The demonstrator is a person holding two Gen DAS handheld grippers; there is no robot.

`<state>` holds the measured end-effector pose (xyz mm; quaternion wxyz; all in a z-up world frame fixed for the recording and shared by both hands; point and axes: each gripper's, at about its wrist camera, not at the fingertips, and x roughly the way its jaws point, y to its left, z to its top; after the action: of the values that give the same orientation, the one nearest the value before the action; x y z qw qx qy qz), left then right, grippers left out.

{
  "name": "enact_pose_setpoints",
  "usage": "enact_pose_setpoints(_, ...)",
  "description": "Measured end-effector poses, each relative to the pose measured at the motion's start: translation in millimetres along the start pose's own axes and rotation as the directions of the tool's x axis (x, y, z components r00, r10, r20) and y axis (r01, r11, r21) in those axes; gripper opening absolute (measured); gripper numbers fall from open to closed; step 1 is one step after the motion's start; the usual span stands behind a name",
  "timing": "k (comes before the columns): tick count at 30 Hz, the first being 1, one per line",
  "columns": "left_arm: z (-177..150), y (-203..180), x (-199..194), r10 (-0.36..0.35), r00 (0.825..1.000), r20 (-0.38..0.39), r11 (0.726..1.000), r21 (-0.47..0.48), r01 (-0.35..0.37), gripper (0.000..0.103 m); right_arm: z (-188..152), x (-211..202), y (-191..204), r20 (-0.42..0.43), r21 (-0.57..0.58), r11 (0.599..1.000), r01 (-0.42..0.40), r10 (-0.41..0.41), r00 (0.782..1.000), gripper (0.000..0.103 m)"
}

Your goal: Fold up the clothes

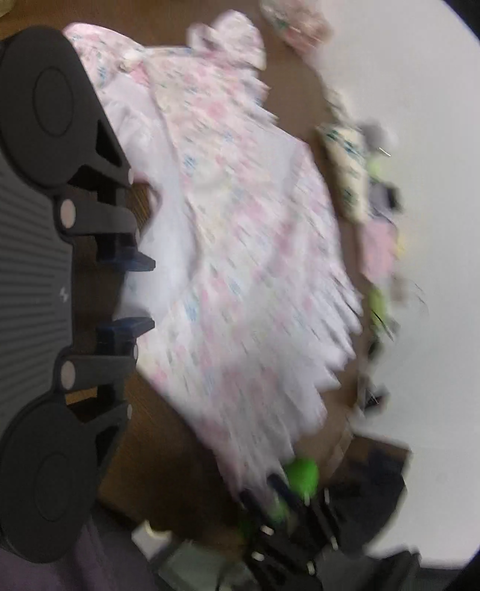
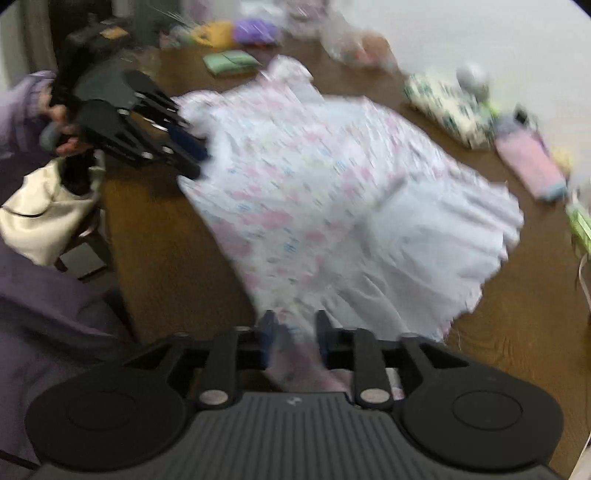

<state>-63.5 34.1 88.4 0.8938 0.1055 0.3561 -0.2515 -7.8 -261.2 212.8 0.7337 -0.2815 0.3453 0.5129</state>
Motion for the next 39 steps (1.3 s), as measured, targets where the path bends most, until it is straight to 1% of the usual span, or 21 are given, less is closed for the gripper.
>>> enact_pose_setpoints(1,-0.7,-7.3,-3.4,-0.034,0.999,0.032,0.999,0.042,0.032,0.053,-2.2,-1.8,6.1,0.016,-0.026,1.000,-0.013,0.013,1.000,0.053)
enact_pose_setpoints(2,-1.8,-15.0,-1.4,-0.039,0.998,0.043,0.995,0.092,0.035,0.064,-2.8,1.0,10.4,0.012,-0.046,0.999,-0.009,0.009,1.000,0.053)
enact_pose_setpoints(4,-4.5,-30.5,6.7,-0.022,0.998,0.051,0.980,0.200,0.012,0.063,-4.6,11.5,18.1,-0.016,-0.080,0.996,0.033,-0.034,0.999,0.046)
enact_pose_setpoints(5,-4.9,-34.7,13.5,-0.004,0.999,0.041,0.973,0.229,-0.006,0.058,-5.7,15.8,19.9,-0.028,-0.088,0.995,0.046,-0.048,0.998,0.042)
enact_pose_setpoints(6,-4.7,-34.1,21.1,0.014,1.000,0.022,0.973,0.228,-0.019,0.043,-7.0,18.4,18.0,-0.035,-0.079,0.996,0.046,-0.049,0.998,0.033)
enact_pose_setpoints(7,-4.8,-30.1,25.7,0.013,1.000,0.018,0.979,0.206,-0.016,0.037,-8.3,20.9,16.1,-0.042,-0.071,0.996,0.047,-0.050,0.998,0.024)
enact_pose_setpoints(9,-4.5,-17.7,30.5,-0.015,1.000,0.011,0.990,0.139,0.014,0.009,-11.7,24.3,12.0,-0.046,-0.054,0.997,0.047,-0.050,0.998,0.017)
enact_pose_setpoints(12,-5.3,-3.9,29.8,-0.060,0.998,0.000,0.995,0.080,0.059,0.001,-14.9,21.6,11.3,-0.036,-0.052,0.998,0.033,-0.034,0.999,0.004)
enact_pose_setpoints(13,-5.9,-0.4,27.5,-0.082,0.997,-0.003,0.995,0.065,0.082,0.001,-14.9,18.9,11.1,-0.031,-0.054,0.998,0.022,-0.024,0.999,0.003)
enact_pose_setpoints(17,-2.5,15.4,7.4,-0.153,0.988,0.033,0.987,0.049,0.151,0.000,-9.2,-0.7,5.5,-0.004,-0.066,0.997,-0.050,0.050,0.999,0.002)
enact_pose_setpoints(22,46.0,38.0,6.3,-0.088,0.992,0.092,0.991,0.113,0.077,0.000,12.3,-8.4,-31.2,0.031,-0.040,0.996,-0.074,0.075,0.997,0.002)
enact_pose_setpoints(25,80.5,55.8,27.7,-0.037,0.994,0.100,0.991,0.133,0.023,0.000,33.3,1.5,-58.7,0.036,-0.042,0.999,-0.027,0.029,0.999,0.002)
enact_pose_setpoints(27,96.8,69.0,47.6,-0.016,0.997,0.081,0.991,0.135,0.005,0.000,46.2,13.8,-76.0,0.025,-0.049,0.999,0.015,-0.013,1.000,0.002)
enact_pose_setpoints(29,102.9,81.2,68.5,0.030,0.998,0.050,0.991,0.126,-0.036,0.000,56.3,30.5,-89.8,0.006,-0.056,0.996,0.066,-0.065,0.998,0.003)
enact_pose_setpoints(31,100.0,91.1,86.3,0.062,0.998,-0.006,0.994,0.094,-0.062,0.001,63.9,50.9,-101.0,-0.018,-0.056,0.988,0.145,-0.146,0.989,0.011)
enact_pose_setpoints(32,97.1,95.5,90.3,0.092,0.995,-0.029,0.993,0.076,-0.090,0.006,67.0,59.3,-105.3,-0.025,-0.055,0.981,0.186,-0.187,0.982,0.013)
enact_pose_setpoints(34,89.9,103.5,91.9,0.167,0.984,-0.069,0.986,0.041,-0.165,0.008,70.5,62.7,-109.4,-0.006,-0.061,0.963,0.264,-0.265,0.964,0.028)
enact_pose_setpoints(35,85.2,108.2,84.3,0.179,0.982,-0.064,0.984,0.014,-0.179,0.011,71.6,56.8,-110.1,0.022,-0.052,0.956,0.287,-0.286,0.958,0.031)
enact_pose_setpoints(36,79.7,113.4,71.4,0.176,0.984,-0.043,0.984,-0.019,-0.177,0.016,72.2,49.6,-110.2,0.049,-0.043,0.953,0.301,-0.299,0.953,0.032)
enact_pose_setpoints(37,73.1,116.6,57.1,0.177,0.984,-0.019,0.983,-0.045,-0.178,0.016,71.8,40.1,-108.3,0.075,-0.033,0.954,0.297,-0.294,0.953,0.032)
enact_pose_setpoints(39,58.5,120.3,26.6,0.188,0.982,0.033,0.979,-0.087,-0.185,0.029,69.0,23.6,-100.9,0.104,-0.018,0.967,0.253,-0.250,0.963,0.032)
